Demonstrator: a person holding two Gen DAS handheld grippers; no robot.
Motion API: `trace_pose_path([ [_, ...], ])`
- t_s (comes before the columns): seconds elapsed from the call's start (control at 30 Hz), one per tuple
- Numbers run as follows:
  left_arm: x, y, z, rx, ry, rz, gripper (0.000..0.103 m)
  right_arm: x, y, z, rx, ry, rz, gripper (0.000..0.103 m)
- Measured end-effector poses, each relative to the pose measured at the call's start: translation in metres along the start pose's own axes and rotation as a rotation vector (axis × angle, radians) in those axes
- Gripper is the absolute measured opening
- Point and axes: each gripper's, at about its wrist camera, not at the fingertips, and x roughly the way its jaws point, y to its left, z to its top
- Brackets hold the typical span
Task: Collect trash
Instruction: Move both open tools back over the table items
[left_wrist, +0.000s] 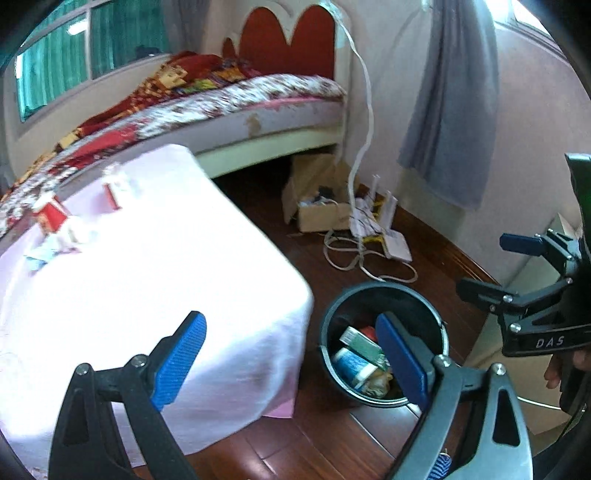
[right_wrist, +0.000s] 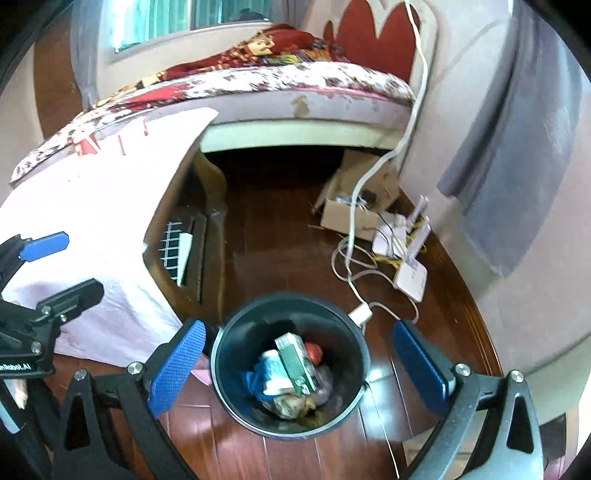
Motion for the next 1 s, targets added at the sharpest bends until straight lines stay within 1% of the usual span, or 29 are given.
trace_pose_path([
  [0.3, -0.033, 0.061, 0.001, -0.072, -0.067, 0.095, 0.094, -0.007, 0.067, 0.039, -0.081, -0.065, 0.074, 0.102],
  [0.43, -0.042, 0.082, -0.002, -0.094, -0.087, 0.133, 0.095, -0.008, 0.101, 0.054, -0.121, -0.09, 0.114, 0.102],
  [0.63, -0.054, 0.123, -0.007, -0.124, -0.103, 0.194, 0.096, -0.001, 0.145, 0.07, -0.174, -0.104, 0.163, 0.103],
  [0.8, -0.059, 0.156, -0.009, -0.136, -0.109, 0.251, 0.096, 0.002, 0.173, 0.082, -0.197, -0.126, 0.204, 0.103],
  [1.0, -0.058, 0.204, -0.008, -0.181, -0.122, 0.318, 0.096, 0.009, 0.197, 0.096, -0.197, -0.141, 0.268, 0.103],
])
